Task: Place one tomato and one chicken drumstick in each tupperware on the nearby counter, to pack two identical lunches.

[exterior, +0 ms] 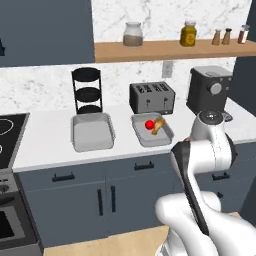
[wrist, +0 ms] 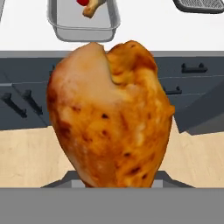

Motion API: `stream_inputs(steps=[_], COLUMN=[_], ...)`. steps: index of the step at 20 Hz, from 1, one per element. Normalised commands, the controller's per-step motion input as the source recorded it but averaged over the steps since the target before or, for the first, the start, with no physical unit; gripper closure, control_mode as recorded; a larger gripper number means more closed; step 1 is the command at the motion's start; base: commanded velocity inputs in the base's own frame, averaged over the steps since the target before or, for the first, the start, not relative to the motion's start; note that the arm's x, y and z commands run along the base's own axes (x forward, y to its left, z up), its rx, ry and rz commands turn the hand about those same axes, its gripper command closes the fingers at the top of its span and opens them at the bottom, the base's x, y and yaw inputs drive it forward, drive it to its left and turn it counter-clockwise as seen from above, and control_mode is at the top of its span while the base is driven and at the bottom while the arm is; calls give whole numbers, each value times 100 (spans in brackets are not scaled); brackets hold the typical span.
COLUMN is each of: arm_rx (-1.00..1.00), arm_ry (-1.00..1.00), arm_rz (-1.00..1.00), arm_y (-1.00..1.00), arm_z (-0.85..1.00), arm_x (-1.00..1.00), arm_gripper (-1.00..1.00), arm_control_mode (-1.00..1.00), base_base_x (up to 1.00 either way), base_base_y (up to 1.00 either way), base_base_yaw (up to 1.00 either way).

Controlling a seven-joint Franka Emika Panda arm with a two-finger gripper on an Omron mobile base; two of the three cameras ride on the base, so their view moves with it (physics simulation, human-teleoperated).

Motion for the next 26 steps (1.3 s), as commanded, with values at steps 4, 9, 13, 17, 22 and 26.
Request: stream_inputs(steps=[4, 9, 13, 17, 22, 26], arm_rx=[0, 0, 0, 0, 0, 0], arm_ry=[0, 0, 0, 0, 0, 2], arm_rz=[0, 0, 0, 0, 0, 1], arm_y=[0, 0, 0, 0, 0, -9], arm_z=[0, 0, 0, 0, -19, -56], arm_x=[0, 0, 0, 0, 17, 41], arm_gripper=[100, 100, 100, 100, 100, 100], arm_control_mode=[100, 100, 100, 100, -100, -100], base_base_x=[41, 68, 81, 75, 40, 0], base_base_y=[100, 96, 69, 7, -1, 0], base_base_yaw=[-11, -20, -21, -4, 0, 0])
